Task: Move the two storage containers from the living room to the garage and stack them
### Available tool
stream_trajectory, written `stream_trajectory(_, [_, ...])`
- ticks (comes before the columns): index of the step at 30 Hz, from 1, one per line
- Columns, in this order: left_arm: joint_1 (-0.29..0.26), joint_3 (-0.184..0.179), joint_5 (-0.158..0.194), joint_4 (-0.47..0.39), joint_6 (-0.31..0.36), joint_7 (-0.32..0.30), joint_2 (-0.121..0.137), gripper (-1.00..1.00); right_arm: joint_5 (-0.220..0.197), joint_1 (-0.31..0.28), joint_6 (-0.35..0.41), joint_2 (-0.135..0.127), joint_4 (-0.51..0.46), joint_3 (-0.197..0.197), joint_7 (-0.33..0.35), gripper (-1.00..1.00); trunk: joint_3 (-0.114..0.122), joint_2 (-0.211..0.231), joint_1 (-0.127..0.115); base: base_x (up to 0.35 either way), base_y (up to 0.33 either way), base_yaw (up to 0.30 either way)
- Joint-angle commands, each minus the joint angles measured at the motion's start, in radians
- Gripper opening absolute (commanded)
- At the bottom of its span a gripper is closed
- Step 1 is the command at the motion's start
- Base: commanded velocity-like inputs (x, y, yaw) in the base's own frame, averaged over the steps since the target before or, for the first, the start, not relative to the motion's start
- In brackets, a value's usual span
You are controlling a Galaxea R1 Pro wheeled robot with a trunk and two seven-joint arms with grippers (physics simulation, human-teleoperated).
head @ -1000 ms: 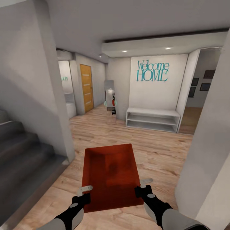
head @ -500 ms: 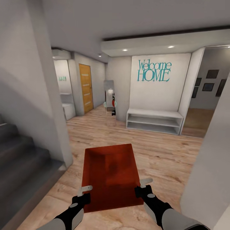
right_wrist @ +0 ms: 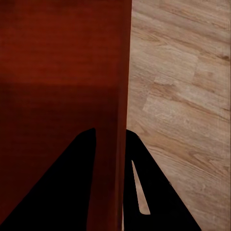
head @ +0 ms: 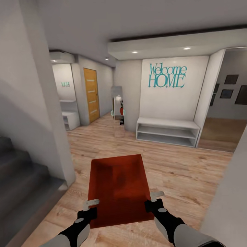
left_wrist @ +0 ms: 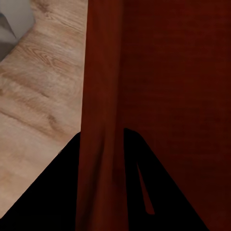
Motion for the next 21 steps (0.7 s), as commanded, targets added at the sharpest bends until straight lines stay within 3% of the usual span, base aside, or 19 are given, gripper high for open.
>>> stream_trajectory(1, [-0.001, 0.067, 0.013, 0.003, -0.005, 0.03, 0.0, -1.0, -0.063, -0.001, -0.078, 0.007, -0.016, -0.038, 0.004, -1.0, -0.002, -0.001, 0.001, 0.322, 0.0, 0.0])
stream_trajectory(21, [-0.001, 0.067, 0.013, 0.003, -0.005, 0.03, 0.0, -1.0, -0.063, -0.001, -0.079, 0.007, -0.016, -0.038, 0.004, -1.0, -0.002, -0.001, 0.001, 0.322, 0.0, 0.0])
